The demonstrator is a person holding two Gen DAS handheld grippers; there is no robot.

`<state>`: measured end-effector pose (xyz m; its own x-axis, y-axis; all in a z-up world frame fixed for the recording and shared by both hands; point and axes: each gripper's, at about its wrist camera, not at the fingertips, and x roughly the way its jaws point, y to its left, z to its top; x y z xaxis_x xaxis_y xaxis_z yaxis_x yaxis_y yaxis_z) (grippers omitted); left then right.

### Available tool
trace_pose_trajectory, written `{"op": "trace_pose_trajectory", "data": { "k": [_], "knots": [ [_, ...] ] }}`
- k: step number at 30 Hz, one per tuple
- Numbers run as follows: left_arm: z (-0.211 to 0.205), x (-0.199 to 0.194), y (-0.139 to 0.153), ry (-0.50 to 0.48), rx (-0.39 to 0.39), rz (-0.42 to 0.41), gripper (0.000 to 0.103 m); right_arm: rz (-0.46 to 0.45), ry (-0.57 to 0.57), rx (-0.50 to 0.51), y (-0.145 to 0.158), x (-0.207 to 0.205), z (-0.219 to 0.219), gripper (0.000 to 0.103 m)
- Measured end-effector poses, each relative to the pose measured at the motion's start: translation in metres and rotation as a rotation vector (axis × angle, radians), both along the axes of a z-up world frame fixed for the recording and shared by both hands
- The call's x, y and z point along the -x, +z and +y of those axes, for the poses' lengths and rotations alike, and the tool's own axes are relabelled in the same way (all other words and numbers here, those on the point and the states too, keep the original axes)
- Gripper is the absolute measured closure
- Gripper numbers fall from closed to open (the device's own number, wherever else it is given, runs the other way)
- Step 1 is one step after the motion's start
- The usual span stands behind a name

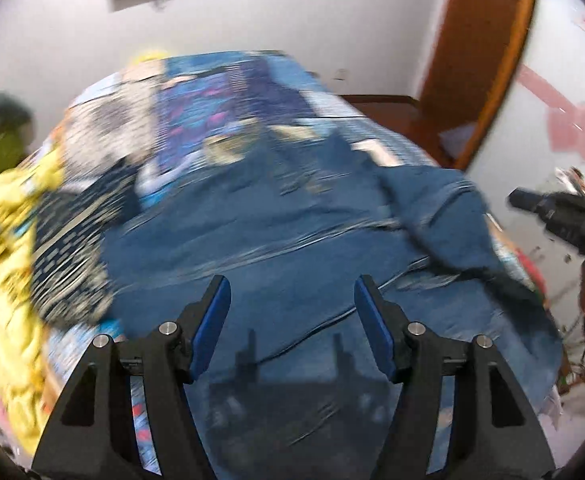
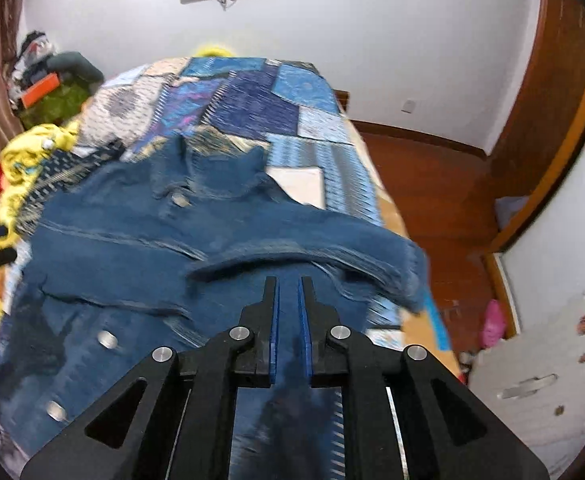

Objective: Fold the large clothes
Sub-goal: 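Fold the held side over the jacket front toward the left tool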

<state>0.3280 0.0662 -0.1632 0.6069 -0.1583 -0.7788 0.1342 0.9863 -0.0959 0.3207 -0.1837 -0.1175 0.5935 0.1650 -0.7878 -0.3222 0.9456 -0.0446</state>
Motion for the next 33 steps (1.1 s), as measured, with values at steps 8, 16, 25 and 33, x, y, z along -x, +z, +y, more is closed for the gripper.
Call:
{"op": "trace_pose_trajectory", "data": {
  "k": [8,16,25,33],
  "knots": [
    [-0.113,-0.07,-0.012,-0.207,-0.051,0.062,0.039,0.005,-0.095,-0.004,-0.024,0.0,-0.041,0.036],
    [-0.184,-0.119,-0.057,-0.301,-0.183,0.118,0.039,0.073,-0.102,-0.1,-0.039,-0.008,-0.061,0.033],
    [-0.208,-0.162,-0.064,-0.314,-0.098,0.112,0.073,0.149,-0.082,-0.121,-0.065,-0.007,-0.058,0.032],
    [-0.194,-0.143,-0.016,-0.272,-0.032,-0.019,0.095,0.15,-0.076,-0.128,-0.06,-0.003,-0.053,0.032]
  ]
}}
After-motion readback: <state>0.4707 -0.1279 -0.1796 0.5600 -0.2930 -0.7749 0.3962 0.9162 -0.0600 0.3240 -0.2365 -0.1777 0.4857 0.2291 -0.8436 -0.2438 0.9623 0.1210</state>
